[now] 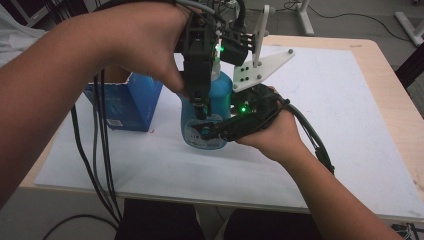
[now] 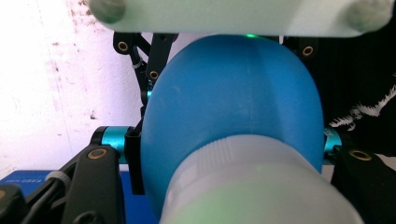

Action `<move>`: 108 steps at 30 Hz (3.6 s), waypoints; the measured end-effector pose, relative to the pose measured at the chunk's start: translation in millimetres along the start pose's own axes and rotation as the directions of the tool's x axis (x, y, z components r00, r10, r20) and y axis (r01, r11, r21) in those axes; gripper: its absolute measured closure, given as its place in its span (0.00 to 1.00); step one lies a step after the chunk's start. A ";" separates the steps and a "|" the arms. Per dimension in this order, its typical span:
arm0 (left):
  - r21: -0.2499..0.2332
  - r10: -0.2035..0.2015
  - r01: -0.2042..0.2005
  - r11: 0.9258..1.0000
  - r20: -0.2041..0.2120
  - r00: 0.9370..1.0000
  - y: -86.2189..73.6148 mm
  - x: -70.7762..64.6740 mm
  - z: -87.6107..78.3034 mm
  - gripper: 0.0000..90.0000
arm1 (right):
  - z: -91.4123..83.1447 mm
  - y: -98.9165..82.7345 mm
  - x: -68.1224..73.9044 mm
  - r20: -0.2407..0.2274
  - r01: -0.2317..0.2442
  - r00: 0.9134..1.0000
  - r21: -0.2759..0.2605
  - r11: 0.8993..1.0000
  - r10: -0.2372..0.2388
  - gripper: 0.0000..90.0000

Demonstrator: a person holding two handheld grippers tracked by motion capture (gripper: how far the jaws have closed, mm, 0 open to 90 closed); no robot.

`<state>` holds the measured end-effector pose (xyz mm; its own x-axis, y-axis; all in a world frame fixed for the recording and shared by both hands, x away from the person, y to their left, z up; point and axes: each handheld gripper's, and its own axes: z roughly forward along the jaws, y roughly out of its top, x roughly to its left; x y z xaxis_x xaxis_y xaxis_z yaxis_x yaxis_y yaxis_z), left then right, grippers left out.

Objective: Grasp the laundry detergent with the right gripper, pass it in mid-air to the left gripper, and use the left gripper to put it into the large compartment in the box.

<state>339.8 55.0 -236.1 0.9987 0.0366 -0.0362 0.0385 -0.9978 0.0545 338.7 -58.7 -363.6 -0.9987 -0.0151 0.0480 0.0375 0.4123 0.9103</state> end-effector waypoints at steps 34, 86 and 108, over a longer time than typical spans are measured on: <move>0.025 -0.116 0.116 0.993 -0.004 0.993 -12.5 5.3 -26.6 0.43 | -104.4 -0.2 -2.1 0.157 -0.054 0.988 0.240 0.969 0.016 0.01; -0.052 -0.935 0.934 0.354 -0.054 0.352 -183.0 97.6 -90.2 0.43 | -144.4 35.9 -10.1 0.105 0.044 0.984 0.642 0.765 -0.144 0.01; 0.040 -0.625 0.626 0.779 -0.030 0.780 -188.4 119.0 20.8 0.43 | -137.0 31.9 -12.5 0.122 0.010 0.985 0.663 0.748 -0.121 0.01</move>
<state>450.7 246.2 -271.5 0.7558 0.6540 -0.0321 0.6537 -0.7565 -0.0204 356.9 -170.1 -278.8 -0.9924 0.0466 -0.1135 -0.0039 0.9126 0.4088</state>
